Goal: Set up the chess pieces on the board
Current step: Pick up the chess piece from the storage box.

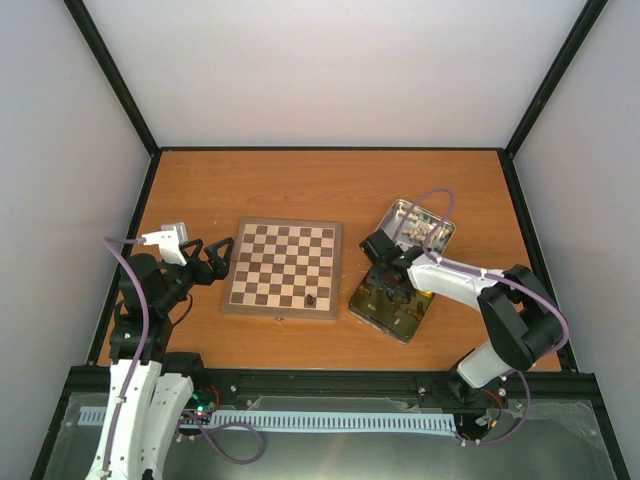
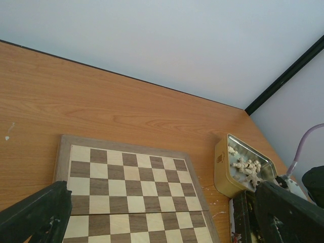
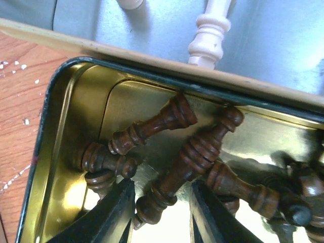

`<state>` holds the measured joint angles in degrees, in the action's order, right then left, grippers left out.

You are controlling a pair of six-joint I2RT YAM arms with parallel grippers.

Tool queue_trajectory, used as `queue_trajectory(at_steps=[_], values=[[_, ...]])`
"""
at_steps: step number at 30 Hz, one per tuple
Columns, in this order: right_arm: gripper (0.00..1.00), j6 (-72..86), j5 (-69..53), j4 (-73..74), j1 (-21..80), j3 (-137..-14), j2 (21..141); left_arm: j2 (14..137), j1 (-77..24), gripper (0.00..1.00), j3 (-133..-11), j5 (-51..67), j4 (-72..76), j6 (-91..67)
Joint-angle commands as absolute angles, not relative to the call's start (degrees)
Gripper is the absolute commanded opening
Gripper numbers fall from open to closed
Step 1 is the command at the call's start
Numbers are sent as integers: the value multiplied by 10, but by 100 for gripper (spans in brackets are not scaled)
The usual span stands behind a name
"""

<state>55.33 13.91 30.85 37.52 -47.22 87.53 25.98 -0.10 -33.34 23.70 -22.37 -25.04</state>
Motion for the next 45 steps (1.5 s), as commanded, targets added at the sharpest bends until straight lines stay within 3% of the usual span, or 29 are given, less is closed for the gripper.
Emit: queue_trajectory(at_steps=[1, 11, 16, 25, 38, 45], values=[[32, 566, 130, 281, 371, -485, 895, 255, 4, 100, -339, 237, -217, -256], [30, 560, 124, 282, 371, -477, 926, 255, 3, 100, -339, 238, -215, -254], [19, 530, 109, 285, 371, -472, 925, 253, 3, 100, -339, 238, -216, -254], [14, 418, 36, 253, 355, -430, 826, 248, 3, 100, -338, 255, -215, -258], [14, 265, -148, 132, 315, -384, 690, 300, 3, 100, -322, 467, -174, -280], [13, 217, -335, 38, 317, -379, 648, 336, -4, 100, -297, 564, -79, -389]])
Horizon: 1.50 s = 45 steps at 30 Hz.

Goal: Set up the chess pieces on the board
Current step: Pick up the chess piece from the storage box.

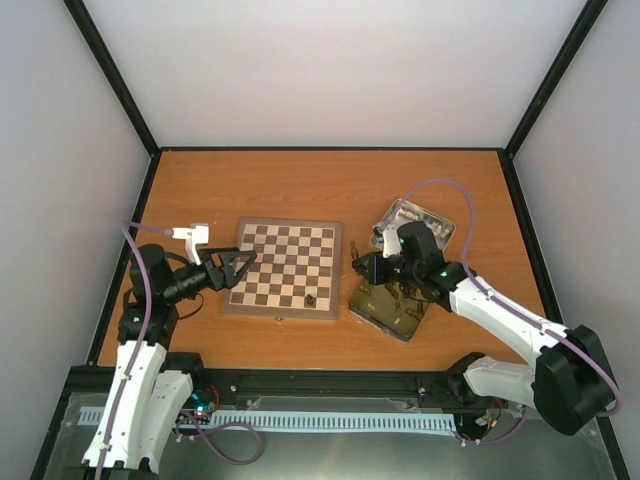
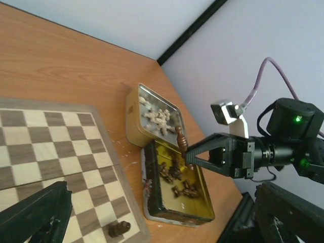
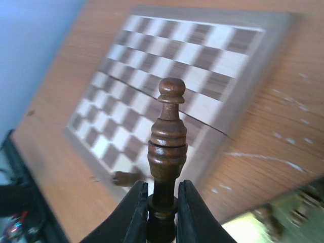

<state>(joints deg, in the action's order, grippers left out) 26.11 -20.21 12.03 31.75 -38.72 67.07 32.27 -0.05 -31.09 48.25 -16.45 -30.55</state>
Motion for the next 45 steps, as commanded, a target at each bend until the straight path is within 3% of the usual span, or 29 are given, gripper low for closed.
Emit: queue_trajectory(at_steps=[1, 13, 24, 39, 45], values=[[13, 216, -363, 25, 319, -383, 647, 342, -10, 100, -288, 574, -56, -408], [12, 173, -463, 11, 406, -455, 715, 473, -173, 95, -301, 545, 48, -489], [13, 123, -492, 61, 451, -498, 763, 502, -178, 72, -296, 570, 31, -497], [13, 155, -539, 50, 465, -520, 796, 502, -188, 59, -288, 589, -2, -459], [13, 202, -555, 14, 465, -519, 805, 505, -189, 50, -276, 593, -3, -454]])
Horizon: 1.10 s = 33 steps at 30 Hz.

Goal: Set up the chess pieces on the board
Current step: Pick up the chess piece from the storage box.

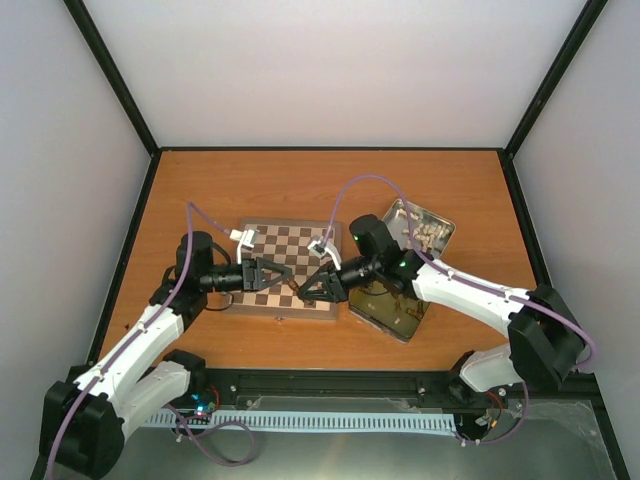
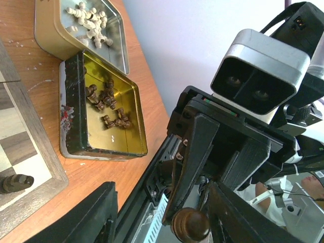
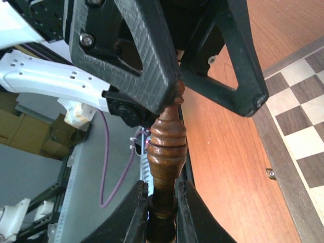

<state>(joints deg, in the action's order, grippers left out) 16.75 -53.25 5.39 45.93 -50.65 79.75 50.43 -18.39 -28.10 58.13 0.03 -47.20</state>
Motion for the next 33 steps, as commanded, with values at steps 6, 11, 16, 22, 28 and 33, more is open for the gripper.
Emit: queue_trajectory(at_steps=[6, 11, 16, 22, 28, 33], values=[[14, 224, -553, 0, 466, -521, 822, 496, -189, 46, -271, 605, 14, -467], [13, 230, -543, 0, 467, -524, 833, 496, -189, 35, -270, 606, 13, -464], [13, 241, -538, -2, 467, -523, 839, 494, -189, 19, -272, 595, 5, -455], [13, 275, -515, 0, 467, -511, 841, 483, -189, 5, -284, 550, -22, -424], [14, 342, -493, -6, 466, -488, 834, 448, -189, 1, -323, 408, -132, -322], [14, 395, -444, 39, 466, -497, 842, 419, -189, 1, -333, 307, -180, -266]])
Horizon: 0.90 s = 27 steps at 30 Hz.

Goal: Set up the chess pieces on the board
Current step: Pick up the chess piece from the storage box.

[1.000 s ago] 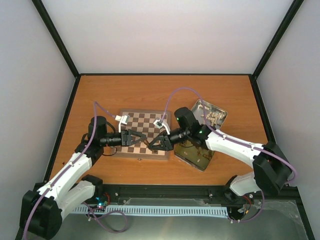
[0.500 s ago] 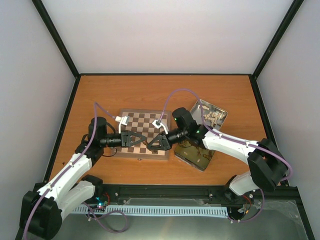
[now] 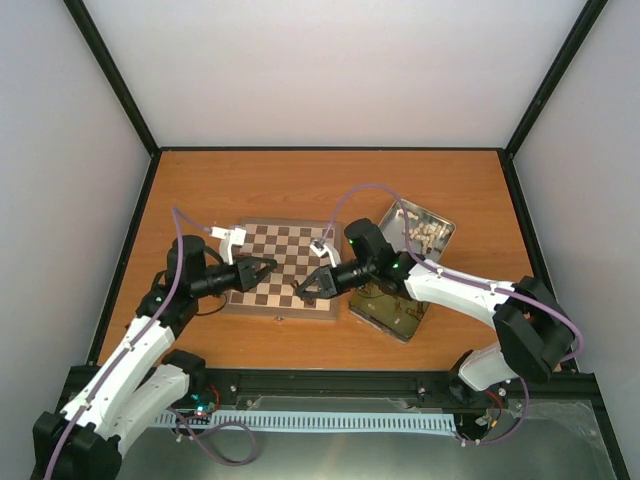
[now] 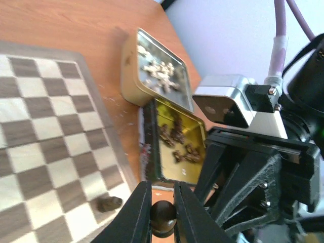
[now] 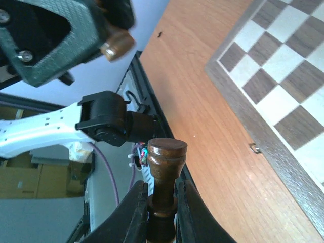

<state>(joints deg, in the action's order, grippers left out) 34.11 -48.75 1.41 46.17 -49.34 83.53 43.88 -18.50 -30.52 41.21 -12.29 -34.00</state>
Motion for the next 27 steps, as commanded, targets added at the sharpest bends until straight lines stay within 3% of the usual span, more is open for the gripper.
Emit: queue_trajectory(at_steps=[1, 9, 18, 27], values=[[13, 403, -431, 53, 466, -502, 845, 418, -189, 1, -332, 287, -185, -266], [13, 452, -363, 93, 466, -515, 856, 493, -197, 1, -323, 162, -210, -314], [16, 486, -318, 114, 466, -515, 830, 585, -299, 1, -306, 8, -189, -341], [15, 502, -252, 148, 465, -513, 794, 552, -303, 1, -240, 27, -112, -352]])
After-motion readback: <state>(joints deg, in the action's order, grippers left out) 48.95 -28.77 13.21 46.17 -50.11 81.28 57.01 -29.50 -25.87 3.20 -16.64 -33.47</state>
